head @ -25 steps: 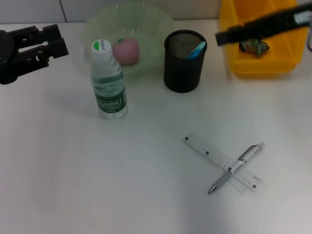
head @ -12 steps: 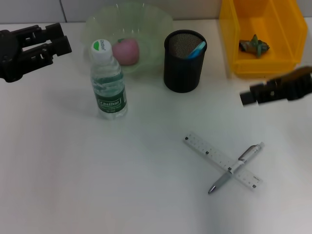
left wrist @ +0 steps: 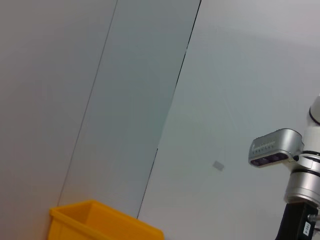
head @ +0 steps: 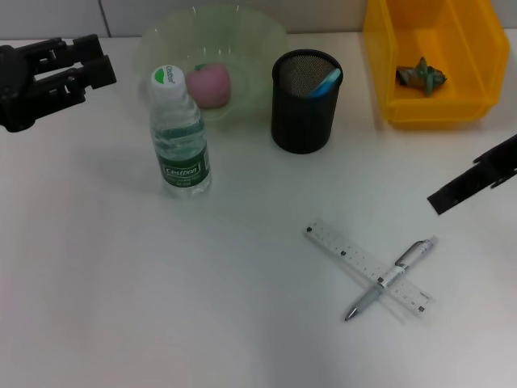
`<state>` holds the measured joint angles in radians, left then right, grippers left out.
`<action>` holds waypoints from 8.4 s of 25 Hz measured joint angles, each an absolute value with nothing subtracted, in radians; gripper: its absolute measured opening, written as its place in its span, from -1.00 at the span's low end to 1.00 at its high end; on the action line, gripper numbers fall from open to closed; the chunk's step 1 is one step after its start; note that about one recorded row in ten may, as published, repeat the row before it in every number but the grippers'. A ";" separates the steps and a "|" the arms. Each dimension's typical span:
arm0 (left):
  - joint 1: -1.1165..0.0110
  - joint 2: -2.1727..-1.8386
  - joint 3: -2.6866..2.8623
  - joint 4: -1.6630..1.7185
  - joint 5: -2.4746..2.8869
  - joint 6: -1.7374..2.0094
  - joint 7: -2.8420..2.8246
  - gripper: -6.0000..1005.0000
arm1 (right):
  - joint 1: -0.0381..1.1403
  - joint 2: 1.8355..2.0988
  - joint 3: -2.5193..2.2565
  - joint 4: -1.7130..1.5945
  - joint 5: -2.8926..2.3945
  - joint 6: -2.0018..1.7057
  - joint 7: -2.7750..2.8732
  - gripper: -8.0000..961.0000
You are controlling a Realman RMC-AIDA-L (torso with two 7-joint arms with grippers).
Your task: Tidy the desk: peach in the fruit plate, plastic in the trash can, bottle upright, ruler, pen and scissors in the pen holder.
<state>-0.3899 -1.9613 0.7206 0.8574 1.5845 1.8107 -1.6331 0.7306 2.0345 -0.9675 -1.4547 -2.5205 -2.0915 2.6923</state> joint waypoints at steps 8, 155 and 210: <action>-0.391 -1.961 0.719 0.857 1.585 1.807 -1.640 -0.01 | 0.762 2.056 -1.091 -1.357 -2.560 -2.076 2.685 0.05; -0.423 -1.983 0.721 0.847 1.730 1.731 -1.580 -0.01 | 0.586 2.083 -1.441 -1.444 -2.437 -1.652 2.632 -0.17; -0.410 -2.018 0.666 0.819 1.719 1.703 -1.567 -0.01 | 0.571 2.090 -1.300 -0.351 -0.770 -1.099 0.686 -0.08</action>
<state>-0.4096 -2.0177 0.6656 0.8191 1.7195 1.7025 -1.5670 0.5710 2.0901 -1.2998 -0.3512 -0.7700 -1.0989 0.6855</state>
